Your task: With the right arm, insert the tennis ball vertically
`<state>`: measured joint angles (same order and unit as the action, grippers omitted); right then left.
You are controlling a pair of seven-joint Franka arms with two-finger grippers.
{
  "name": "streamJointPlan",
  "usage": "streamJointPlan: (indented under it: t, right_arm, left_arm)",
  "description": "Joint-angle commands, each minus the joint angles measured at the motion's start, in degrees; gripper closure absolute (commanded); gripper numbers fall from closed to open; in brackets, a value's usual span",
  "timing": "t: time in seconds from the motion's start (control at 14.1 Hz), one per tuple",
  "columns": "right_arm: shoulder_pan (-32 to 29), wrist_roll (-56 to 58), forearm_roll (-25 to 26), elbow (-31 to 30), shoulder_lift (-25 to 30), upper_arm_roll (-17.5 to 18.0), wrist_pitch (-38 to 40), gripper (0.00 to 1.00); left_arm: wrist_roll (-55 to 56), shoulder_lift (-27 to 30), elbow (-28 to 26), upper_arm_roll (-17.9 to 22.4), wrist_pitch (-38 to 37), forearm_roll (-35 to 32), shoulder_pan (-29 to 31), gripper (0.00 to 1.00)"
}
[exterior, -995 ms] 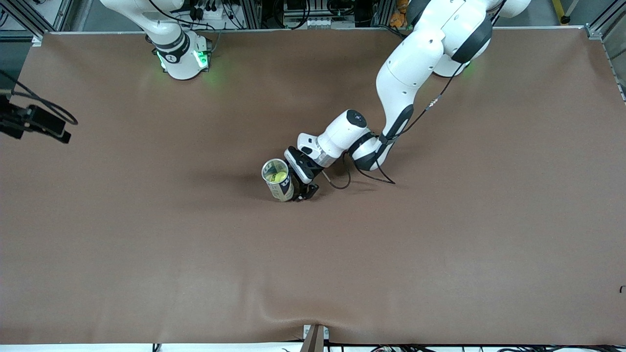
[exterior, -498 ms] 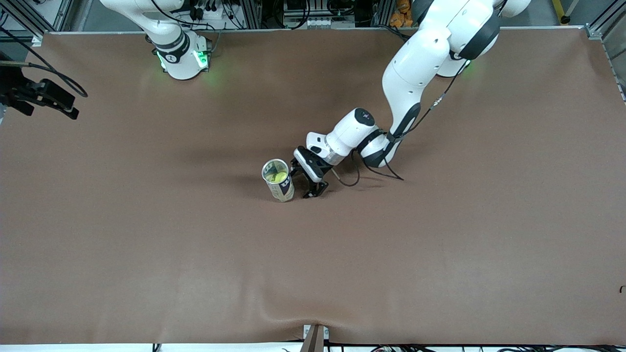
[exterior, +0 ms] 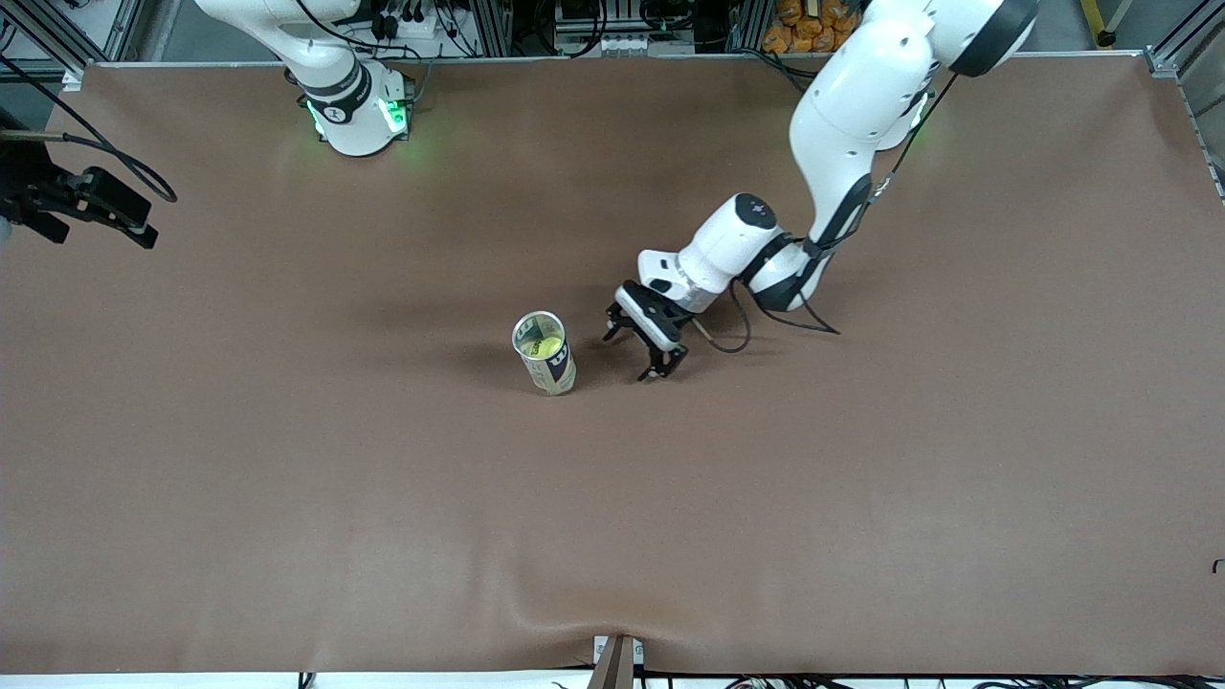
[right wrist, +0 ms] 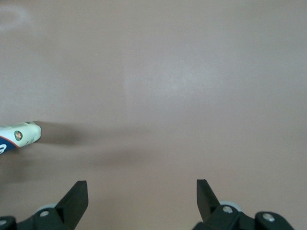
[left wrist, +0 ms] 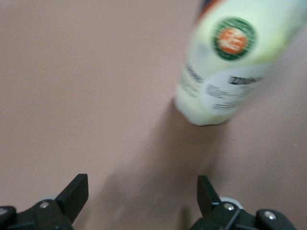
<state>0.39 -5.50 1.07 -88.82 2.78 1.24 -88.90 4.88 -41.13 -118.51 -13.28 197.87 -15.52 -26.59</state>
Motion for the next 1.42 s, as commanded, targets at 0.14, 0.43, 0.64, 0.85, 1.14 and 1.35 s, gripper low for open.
streamJointPlan:
  t: [0.14, 0.43, 0.64, 0.85, 1.14, 1.35]
  right_arm:
    - [-0.12, 0.58, 0.16, 1.90, -1.20, -0.10, 0.13, 0.00]
    - [0.40, 0.49, 0.08, 1.90, -1.20, -0.01, -0.05, 0.00]
    - [0.32, 0.49, -0.10, 1.90, -1.20, -0.01, -0.05, 0.00]
    - [0.32, 0.49, -0.10, 1.90, -1.20, -0.01, 0.04, 0.00]
    - [0.32, 0.49, -0.10, 1.90, -1.20, -0.01, 0.13, 0.00]
    - [0.32, 0.49, -0.10, 1.90, -1.20, -0.01, 0.22, 0.00]
  left_arm:
    - [4.77, 11.94, -3.66, -1.22, -15.38, 0.58, 5.83, 0.00]
    - [5.13, 13.97, -2.09, -1.22, -22.41, 0.84, 12.68, 0.00]
    - [5.13, 13.62, 5.72, -1.22, -35.75, 1.19, 15.86, 0.00]
    - [4.78, 13.88, 11.71, -1.31, -45.44, 1.72, 20.16, 0.00]
    - [4.00, 14.14, 24.52, -1.05, -61.14, 1.81, 22.36, 0.00]
    - [2.67, 15.02, 35.78, -1.13, -77.68, 1.89, 24.56, 0.00]
